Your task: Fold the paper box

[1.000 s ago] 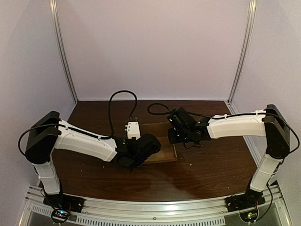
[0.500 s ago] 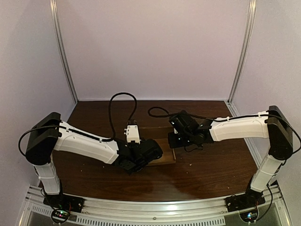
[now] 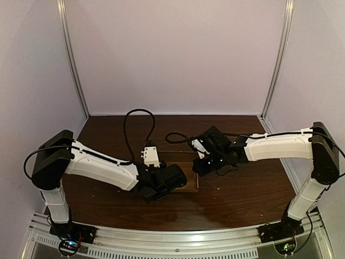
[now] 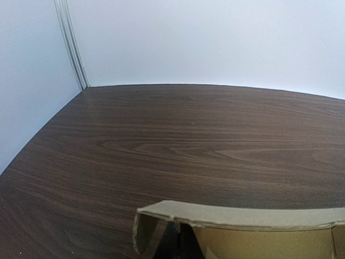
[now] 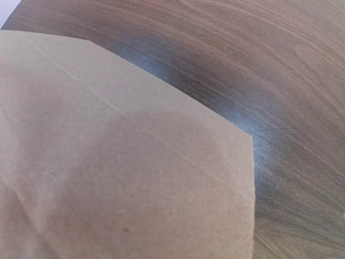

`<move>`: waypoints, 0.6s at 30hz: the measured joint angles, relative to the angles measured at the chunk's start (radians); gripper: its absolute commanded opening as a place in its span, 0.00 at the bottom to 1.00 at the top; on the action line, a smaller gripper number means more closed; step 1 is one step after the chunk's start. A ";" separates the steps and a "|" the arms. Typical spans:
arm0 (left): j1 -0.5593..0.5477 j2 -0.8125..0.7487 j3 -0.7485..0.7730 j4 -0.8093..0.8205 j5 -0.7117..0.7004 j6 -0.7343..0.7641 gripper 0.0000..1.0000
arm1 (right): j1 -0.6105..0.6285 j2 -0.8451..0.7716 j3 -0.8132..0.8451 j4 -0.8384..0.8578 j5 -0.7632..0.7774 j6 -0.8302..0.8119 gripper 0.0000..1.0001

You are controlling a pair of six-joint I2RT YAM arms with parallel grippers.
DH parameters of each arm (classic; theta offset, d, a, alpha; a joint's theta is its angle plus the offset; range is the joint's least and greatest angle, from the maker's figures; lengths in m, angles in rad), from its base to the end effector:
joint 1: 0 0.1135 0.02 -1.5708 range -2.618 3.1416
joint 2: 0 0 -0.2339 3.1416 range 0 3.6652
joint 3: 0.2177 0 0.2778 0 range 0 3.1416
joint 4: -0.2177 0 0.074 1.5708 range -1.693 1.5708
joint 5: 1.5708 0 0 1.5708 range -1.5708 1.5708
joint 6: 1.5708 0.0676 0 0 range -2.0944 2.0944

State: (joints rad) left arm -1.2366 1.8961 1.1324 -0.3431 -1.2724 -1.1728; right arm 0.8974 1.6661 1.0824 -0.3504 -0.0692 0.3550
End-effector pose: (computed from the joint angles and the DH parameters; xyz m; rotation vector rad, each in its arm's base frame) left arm 0.1838 -0.3323 0.1069 -0.2580 1.8194 0.0793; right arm 0.2369 0.3045 0.1332 -0.7266 2.5025 0.5763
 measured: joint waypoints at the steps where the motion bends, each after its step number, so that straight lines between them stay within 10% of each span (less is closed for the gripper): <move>1: 0.000 0.002 0.000 -0.003 -0.005 -0.006 0.00 | -0.005 0.001 0.009 -0.018 -0.018 -0.016 0.16; 10: -0.002 0.008 0.001 -0.035 -0.023 -0.044 0.00 | -0.040 0.000 0.094 -0.210 -0.192 -0.218 0.34; 13: -0.003 0.008 0.001 -0.047 -0.026 -0.051 0.00 | -0.047 -0.005 0.126 -0.309 -0.266 -0.334 0.98; 18: -0.002 0.008 0.001 -0.053 -0.029 -0.055 0.00 | -0.074 -0.100 0.126 -0.466 -0.406 -0.537 1.00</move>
State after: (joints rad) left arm -1.2388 1.9038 1.1336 -0.3962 -1.3010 -1.2274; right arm 0.8238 1.5665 1.2079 -0.8165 -0.4755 -0.1822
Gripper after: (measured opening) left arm 0.031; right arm 0.984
